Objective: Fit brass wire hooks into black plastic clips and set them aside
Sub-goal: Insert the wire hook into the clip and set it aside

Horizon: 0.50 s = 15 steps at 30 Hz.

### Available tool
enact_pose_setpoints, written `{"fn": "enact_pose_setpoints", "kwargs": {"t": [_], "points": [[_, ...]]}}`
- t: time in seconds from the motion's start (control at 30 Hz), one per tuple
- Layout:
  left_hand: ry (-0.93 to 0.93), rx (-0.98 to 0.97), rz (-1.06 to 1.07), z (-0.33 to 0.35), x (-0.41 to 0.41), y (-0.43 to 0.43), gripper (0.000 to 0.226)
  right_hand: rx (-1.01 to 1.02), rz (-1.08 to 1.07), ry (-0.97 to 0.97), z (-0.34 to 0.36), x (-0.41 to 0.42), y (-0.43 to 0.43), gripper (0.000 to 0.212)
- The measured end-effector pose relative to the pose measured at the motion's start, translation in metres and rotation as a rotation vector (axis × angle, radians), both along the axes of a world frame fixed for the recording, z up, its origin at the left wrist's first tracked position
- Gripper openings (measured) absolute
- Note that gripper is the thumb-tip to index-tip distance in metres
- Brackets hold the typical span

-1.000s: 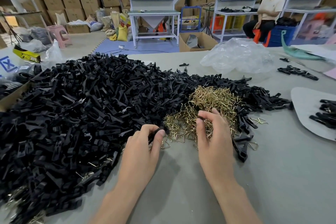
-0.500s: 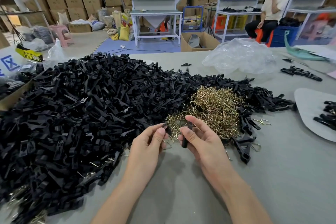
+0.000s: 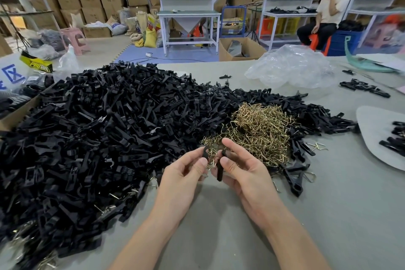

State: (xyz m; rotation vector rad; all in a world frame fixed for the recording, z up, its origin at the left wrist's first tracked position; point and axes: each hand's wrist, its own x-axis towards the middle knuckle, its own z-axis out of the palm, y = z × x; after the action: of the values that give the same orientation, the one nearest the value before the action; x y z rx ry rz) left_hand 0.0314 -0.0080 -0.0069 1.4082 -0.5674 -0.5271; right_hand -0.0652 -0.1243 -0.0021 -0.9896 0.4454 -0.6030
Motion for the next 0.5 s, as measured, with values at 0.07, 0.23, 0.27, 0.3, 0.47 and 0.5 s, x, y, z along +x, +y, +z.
{"fn": "enact_pose_setpoints", "kwargs": {"t": [0.07,0.23,0.27,0.3,0.47,0.5], "points": [[0.002,-0.005,-0.024,0.0013,-0.0029,-0.001,0.031,-0.004,-0.006,-0.006,0.0016,-0.0004,0.0004,0.038],[-0.056,-0.028,-0.023,0.0086,-0.0081,0.0006,0.024,-0.102,-0.029,-0.025,0.0013,-0.0021,0.0022,0.033],[-0.069,-0.021,-0.011,0.0085,-0.0088,0.001,0.021,-0.117,-0.02,-0.022,0.0011,-0.0022,0.0029,0.035],[-0.073,-0.021,0.008,0.0081,-0.0093,0.0013,0.017,-0.129,-0.007,-0.02,0.001,-0.0023,0.0035,0.036],[-0.106,-0.02,0.065,0.0086,-0.0101,0.0012,0.013,-0.155,0.017,0.005,0.0007,-0.0029,0.0036,0.04],[-0.123,-0.014,0.067,0.0087,-0.0104,0.0012,0.015,-0.155,0.016,0.007,0.0014,-0.0028,0.0038,0.04]]}}
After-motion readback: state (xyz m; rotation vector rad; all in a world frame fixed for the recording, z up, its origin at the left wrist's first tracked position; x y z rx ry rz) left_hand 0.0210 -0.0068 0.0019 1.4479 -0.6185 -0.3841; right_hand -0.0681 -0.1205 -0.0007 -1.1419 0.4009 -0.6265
